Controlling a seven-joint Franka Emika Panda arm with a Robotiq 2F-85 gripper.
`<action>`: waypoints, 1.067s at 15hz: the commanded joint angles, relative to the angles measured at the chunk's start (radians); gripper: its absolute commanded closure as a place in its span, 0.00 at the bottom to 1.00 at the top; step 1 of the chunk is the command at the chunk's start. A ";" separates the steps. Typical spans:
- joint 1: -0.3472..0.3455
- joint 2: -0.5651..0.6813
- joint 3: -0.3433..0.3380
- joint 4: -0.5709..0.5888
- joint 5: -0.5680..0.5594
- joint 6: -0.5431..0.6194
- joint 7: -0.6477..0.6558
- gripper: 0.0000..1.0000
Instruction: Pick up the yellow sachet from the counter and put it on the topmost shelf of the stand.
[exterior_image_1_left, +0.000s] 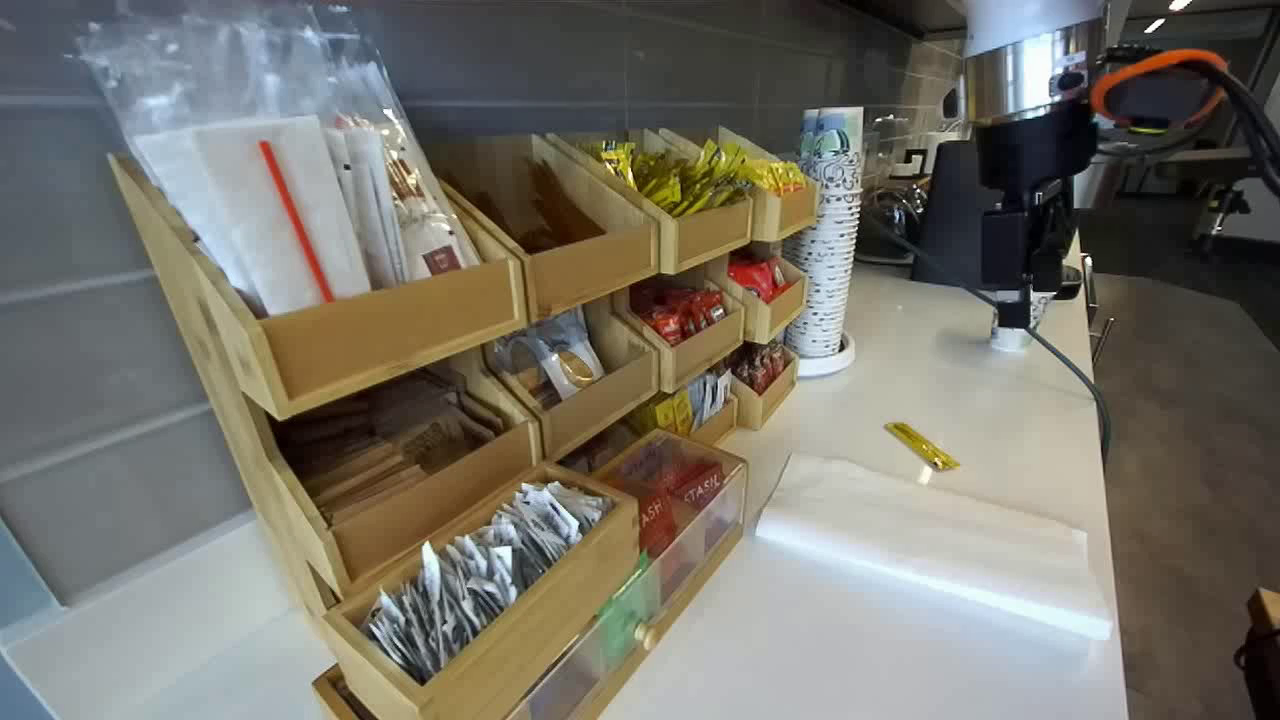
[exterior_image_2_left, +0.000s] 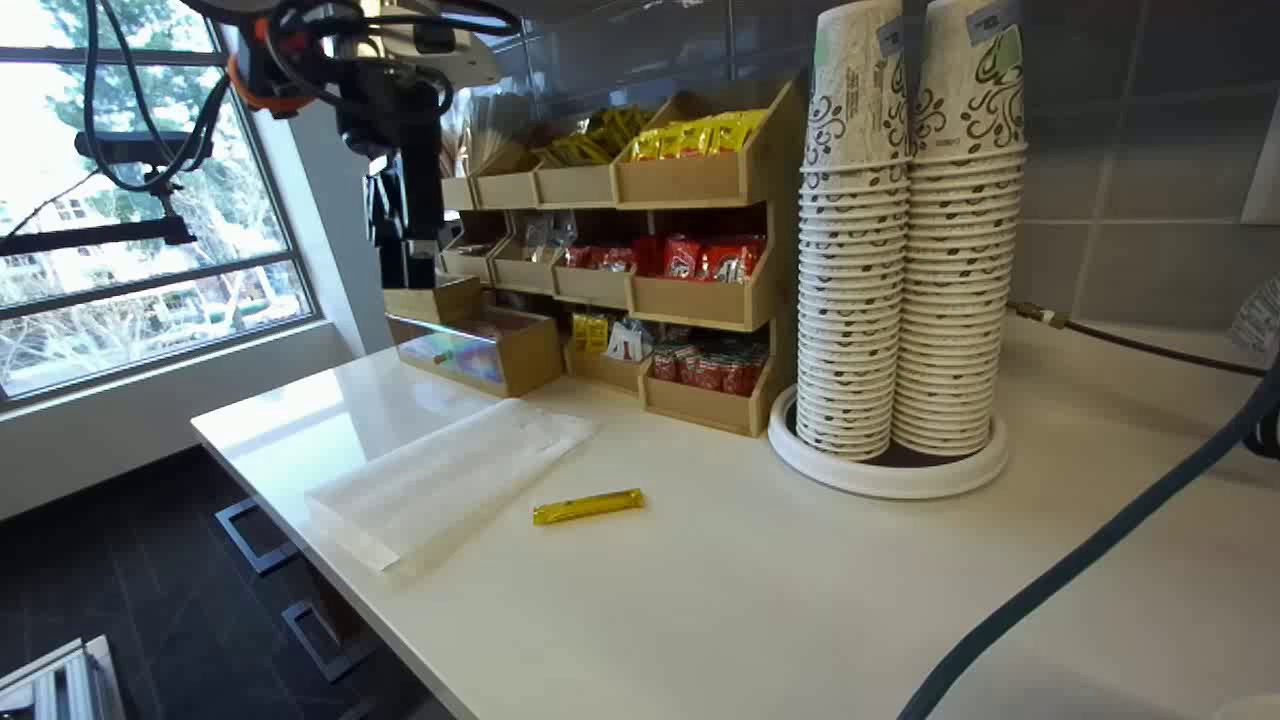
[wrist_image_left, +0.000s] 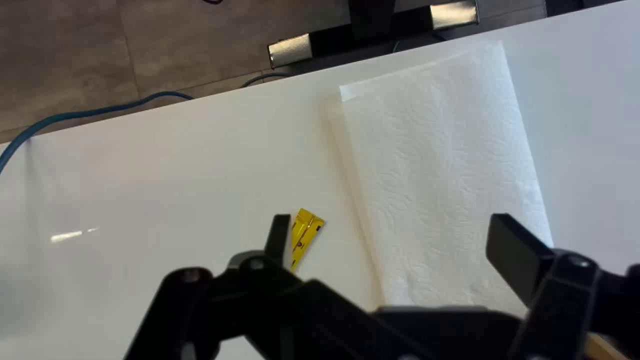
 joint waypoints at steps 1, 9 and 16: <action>0.010 0.001 -0.009 0.002 -0.002 -0.002 0.002 0.00; -0.007 0.063 -0.040 0.008 -0.006 0.030 -0.023 0.00; -0.027 0.185 -0.143 -0.026 0.002 0.171 -0.334 0.00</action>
